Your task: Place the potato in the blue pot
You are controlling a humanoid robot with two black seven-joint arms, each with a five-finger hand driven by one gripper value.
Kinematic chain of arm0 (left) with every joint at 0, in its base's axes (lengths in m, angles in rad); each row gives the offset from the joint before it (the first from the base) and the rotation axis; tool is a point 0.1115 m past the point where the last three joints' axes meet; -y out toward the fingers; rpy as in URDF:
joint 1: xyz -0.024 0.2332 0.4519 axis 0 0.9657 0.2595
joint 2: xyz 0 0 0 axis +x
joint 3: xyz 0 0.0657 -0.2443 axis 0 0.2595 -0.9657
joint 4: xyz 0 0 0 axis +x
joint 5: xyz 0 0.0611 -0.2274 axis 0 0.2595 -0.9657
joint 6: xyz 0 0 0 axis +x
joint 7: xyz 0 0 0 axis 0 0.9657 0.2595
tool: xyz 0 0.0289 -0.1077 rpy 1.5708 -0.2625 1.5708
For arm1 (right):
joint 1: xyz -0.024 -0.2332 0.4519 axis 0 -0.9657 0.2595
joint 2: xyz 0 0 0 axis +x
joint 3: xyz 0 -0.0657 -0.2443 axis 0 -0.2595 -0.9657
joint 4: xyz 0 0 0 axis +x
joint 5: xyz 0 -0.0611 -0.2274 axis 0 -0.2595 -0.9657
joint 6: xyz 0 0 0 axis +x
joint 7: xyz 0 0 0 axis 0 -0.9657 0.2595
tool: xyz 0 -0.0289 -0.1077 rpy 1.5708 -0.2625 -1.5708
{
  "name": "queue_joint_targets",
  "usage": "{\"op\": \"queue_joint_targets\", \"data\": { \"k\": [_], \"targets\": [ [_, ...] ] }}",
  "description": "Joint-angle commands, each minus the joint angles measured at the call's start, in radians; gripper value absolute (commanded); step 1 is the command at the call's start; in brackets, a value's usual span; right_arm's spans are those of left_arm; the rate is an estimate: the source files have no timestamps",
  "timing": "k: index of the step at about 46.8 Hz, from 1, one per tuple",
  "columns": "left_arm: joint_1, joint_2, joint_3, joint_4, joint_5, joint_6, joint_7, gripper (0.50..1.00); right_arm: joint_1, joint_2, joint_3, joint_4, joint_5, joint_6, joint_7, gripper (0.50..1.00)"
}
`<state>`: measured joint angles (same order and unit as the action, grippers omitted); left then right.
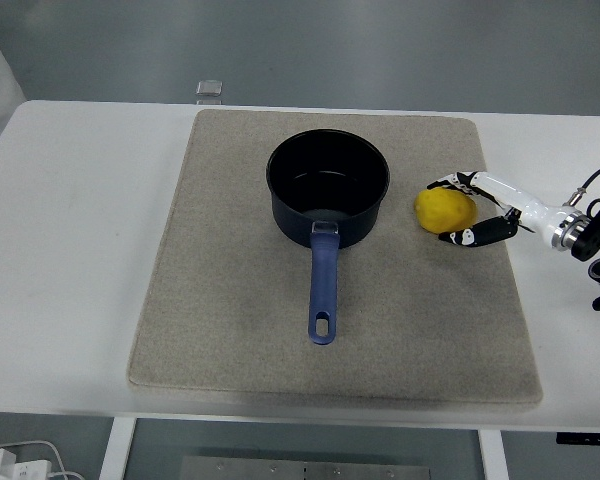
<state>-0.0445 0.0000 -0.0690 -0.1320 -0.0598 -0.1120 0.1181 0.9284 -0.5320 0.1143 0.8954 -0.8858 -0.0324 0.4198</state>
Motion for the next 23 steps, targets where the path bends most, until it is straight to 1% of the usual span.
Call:
{"op": "queue_joint_targets", "data": {
  "k": [1, 23],
  "targets": [
    [0.000, 0.000, 0.000, 0.000, 0.000, 0.000, 0.000, 0.999, 0.015, 0.000, -0.005, 0.000, 0.037, 0.012, 0.001, 0.500],
    [0.000, 0.000, 0.000, -0.001, 0.000, 0.000, 0.000, 0.999, 0.016, -0.003, -0.019, -0.003, 0.039, 0.017, 0.001, 0.500]
  ]
}}
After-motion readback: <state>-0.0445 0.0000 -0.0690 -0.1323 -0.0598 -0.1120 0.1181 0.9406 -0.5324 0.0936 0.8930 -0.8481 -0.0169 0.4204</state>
